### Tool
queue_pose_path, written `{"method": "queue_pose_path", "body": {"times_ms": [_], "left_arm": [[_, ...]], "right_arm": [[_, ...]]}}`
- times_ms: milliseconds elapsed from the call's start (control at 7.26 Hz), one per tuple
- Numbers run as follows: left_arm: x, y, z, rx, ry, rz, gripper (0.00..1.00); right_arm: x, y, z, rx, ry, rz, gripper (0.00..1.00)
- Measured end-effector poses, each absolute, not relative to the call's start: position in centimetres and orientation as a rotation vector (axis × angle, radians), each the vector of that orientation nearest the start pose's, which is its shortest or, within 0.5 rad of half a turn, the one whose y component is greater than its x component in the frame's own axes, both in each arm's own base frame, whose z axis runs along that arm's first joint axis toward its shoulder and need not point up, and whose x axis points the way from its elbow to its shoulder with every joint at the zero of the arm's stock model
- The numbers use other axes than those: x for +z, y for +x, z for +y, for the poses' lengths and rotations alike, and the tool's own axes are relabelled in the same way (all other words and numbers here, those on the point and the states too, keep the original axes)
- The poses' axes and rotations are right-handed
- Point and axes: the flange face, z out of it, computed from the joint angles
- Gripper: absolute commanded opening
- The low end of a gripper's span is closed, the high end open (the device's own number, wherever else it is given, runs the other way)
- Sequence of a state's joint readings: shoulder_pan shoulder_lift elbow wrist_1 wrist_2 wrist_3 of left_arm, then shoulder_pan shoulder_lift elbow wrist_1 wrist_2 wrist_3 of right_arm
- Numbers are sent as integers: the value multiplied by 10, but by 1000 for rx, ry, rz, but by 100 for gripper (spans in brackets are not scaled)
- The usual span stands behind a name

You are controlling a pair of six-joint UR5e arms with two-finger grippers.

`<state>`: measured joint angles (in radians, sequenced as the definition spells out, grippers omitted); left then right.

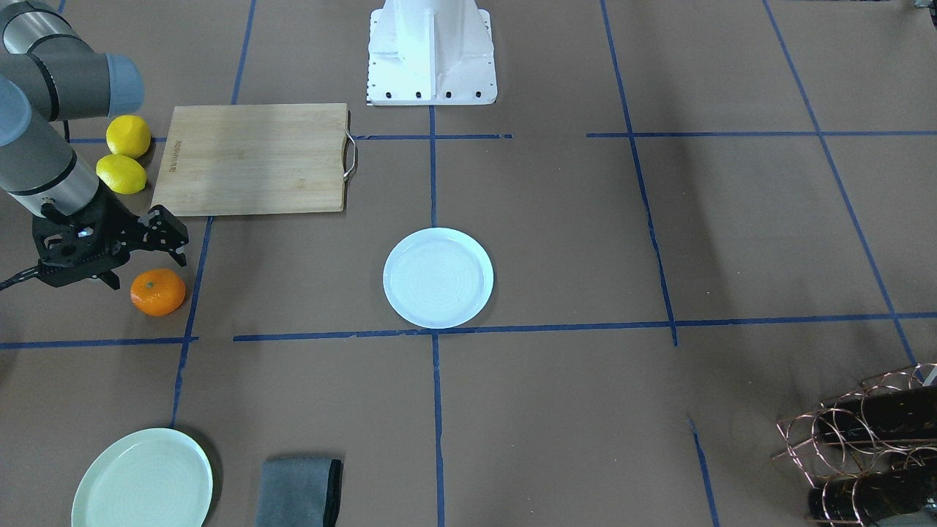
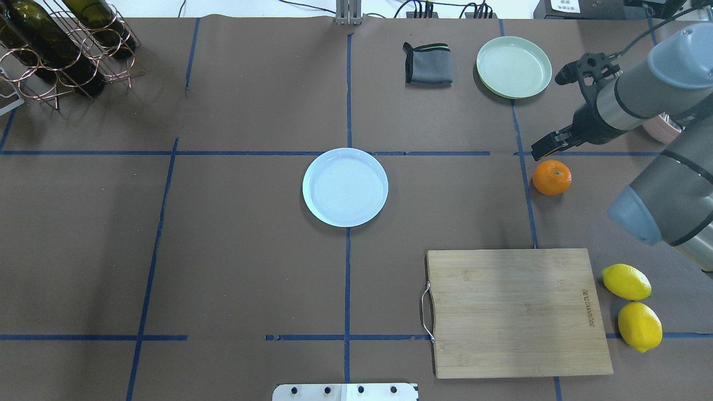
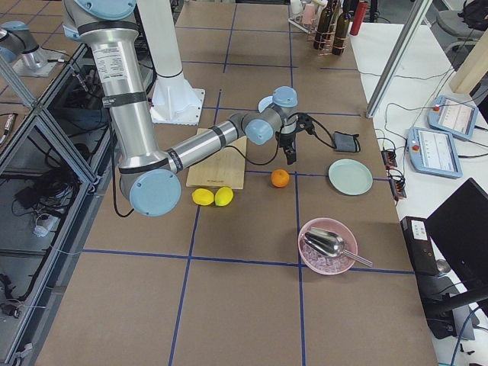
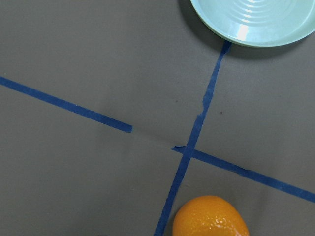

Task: Pick orange to plate
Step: 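Lower the right gripper over the orange and close on it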

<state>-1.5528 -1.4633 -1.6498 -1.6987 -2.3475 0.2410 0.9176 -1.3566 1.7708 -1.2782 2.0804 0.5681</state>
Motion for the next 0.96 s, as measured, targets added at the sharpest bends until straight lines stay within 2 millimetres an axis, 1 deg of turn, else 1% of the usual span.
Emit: {"method": "queue_pose_path", "body": {"times_ms": [138,275,551,688,964], "left_arm": [[657,-56,-453,284,182,763,100],[656,-56,-452,284,185,762,100],[654,-56,-452,285,189,762,100],[654,-57,-452,285,189,762,100],[654,-57,-452,286,191,762,100]], "right_arm": [[434,-297,-508,-248,300,-782,100],[446,-303,-506,-244,308,-767,100],[475,-304,-506,-240,306,-731,100],[484,-306,-507,-239,311,-729,100],[486,-311,-510,-232,322,-740,100]]}}
